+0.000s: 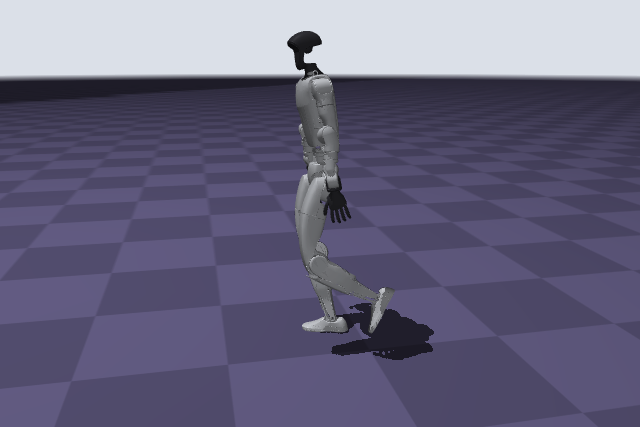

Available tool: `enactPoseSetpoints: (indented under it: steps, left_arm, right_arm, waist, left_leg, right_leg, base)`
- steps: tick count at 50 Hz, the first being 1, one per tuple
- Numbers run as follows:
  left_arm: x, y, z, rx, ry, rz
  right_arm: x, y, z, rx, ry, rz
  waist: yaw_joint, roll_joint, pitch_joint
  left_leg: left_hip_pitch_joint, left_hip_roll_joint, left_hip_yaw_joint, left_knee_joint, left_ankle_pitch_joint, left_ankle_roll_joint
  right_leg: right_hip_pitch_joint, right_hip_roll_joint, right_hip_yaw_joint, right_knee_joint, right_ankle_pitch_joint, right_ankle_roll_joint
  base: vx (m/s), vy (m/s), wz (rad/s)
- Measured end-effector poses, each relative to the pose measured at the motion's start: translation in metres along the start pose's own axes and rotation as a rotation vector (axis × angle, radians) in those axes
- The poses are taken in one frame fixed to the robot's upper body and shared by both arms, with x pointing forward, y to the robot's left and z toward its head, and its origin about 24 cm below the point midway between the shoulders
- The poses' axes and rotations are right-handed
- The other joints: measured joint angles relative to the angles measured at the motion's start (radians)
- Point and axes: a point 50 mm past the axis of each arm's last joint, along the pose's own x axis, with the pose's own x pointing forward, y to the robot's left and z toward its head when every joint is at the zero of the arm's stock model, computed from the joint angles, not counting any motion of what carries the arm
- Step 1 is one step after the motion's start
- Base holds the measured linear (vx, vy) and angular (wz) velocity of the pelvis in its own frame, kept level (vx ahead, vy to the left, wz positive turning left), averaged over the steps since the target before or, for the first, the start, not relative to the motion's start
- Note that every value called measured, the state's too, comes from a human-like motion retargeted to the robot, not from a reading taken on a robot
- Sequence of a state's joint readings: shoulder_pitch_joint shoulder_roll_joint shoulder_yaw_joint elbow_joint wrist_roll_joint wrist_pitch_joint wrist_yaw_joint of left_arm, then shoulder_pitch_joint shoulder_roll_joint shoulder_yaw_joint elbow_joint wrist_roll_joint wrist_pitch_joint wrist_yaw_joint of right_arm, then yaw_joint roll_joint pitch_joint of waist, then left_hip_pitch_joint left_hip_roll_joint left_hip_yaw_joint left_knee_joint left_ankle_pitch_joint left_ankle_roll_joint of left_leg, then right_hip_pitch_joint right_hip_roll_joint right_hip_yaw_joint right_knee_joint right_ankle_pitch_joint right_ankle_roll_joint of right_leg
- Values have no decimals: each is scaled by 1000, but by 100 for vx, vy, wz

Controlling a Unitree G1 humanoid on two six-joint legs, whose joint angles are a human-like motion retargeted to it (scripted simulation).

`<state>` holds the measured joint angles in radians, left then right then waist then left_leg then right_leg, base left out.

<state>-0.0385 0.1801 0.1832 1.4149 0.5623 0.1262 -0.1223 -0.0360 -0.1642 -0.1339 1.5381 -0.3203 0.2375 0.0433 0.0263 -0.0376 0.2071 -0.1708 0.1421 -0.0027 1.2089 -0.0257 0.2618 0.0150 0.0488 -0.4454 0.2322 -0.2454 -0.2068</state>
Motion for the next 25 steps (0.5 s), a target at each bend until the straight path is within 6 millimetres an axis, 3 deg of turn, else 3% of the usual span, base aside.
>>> enactPoseSetpoints:
  steps: [3, 5, 8, 10, 14, 15, 16, 18, 20, 21, 23, 25]
  left_arm:
    - [1, -14, 2, -7, 8, -81]
    - [1, -21, 4, -6, 3, -114]
    - [1, -31, 1, -44, 9, -138]
    - [2, -43, -3, -90, 26, -154]
    - [1, -51, -18, -145, 78, -196]
    - [1, -52, -22, -148, 93, -210]
    - [1, -54, -27, -144, 110, -222]
    - [0, -56, -36, -136, 142, -236]
    - [-1, -58, -46, -132, 175, -237]
    - [-1, -59, -52, -136, 195, -235]
    - [-3, -61, -62, -151, 231, -234]
    - [-3, -62, -66, -163, 251, -231]
  right_arm:
    - [-2, -2, 7, 16, 8, -27]
    - [-4, -2, 17, 15, -21, -27]
    - [-9, -2, 41, -4, -116, -5]
    - [-13, -5, 55, -29, -172, -1]
    - [-25, -10, 89, -134, -278, -6]
    - [-29, -11, 97, -164, -299, -7]
    - [-31, -11, 103, -189, -316, -11]
    - [-37, -10, 114, -231, -350, -16]
    - [-40, -7, 120, -265, -371, -12]
    - [-39, -4, 120, -282, -367, -5]
    - [-36, 3, 114, -300, -344, 0]
    - [-30, 8, 103, -295, -306, -11]
  waist:
    - [14, 38, -19]
    - [39, 48, -32]
    - [60, 21, -56]
    - [39, 4, -76]
    - [41, 59, -74]
    - [46, 72, -72]
    - [53, 75, -75]
    - [72, 68, -80]
    - [85, 38, -91]
    - [89, 22, -105]
    - [100, -4, -124]
    - [99, 3, -146]
  left_leg:
    - [-106, 71, 56, 63, -80, 0]
    - [-156, 61, 138, -1, -84, 0]
    - [-188, -42, 342, -277, -99, 0]
    - [-192, -201, 433, -592, -12, 0]
    - [-186, -253, 437, -999, 130, -279]
    - [-187, -244, 454, -1056, 157, -329]
    - [-189, -238, 473, -1082, 177, -335]
    - [-192, -230, 495, -1101, 226, -284]
    - [-185, -241, 522, -1070, 238, -120]
    - [-189, -251, 501, -1037, 187, -69]
    - [-212, -256, 401, -951, 111, -27]
    - [-176, -221, 404, -913, 50, 0]
  right_leg:
    - [70, 44, -50, -73, 2, 34]
    - [100, 53, -57, -107, 17, 69]
    - [127, -13, -83, -143, 55, 158]
    - [131, -78, -119, -162, 87, 225]
    - [216, 16, -129, -196, 57, 253]
    - [241, 40, -123, -205, 49, 257]
    - [258, 49, -109, -205, 43, 265]
    - [281, 48, -76, -193, 40, 284]
    - [294, 20, -46, -165, 59, 311]
    - [296, 8, -26, -143, 92, 334]
    - [291, -12, 26, -79, 204, 383]
    - [277, -21, 8, 15, 373, 408]
  base:
    - [61, 10, 34]
    - [66, 44, 26]
    - [33, 72, 50]
    - [26, 75, 106]
    - [56, 8, 12]
    - [69, -3, -42]
    - [67, -2, -53]
    - [70, 0, -68]
    - [80, 2, -62]
    - [87, 4, -55]
    - [81, 3, -53]
    - [72, -1, -18]
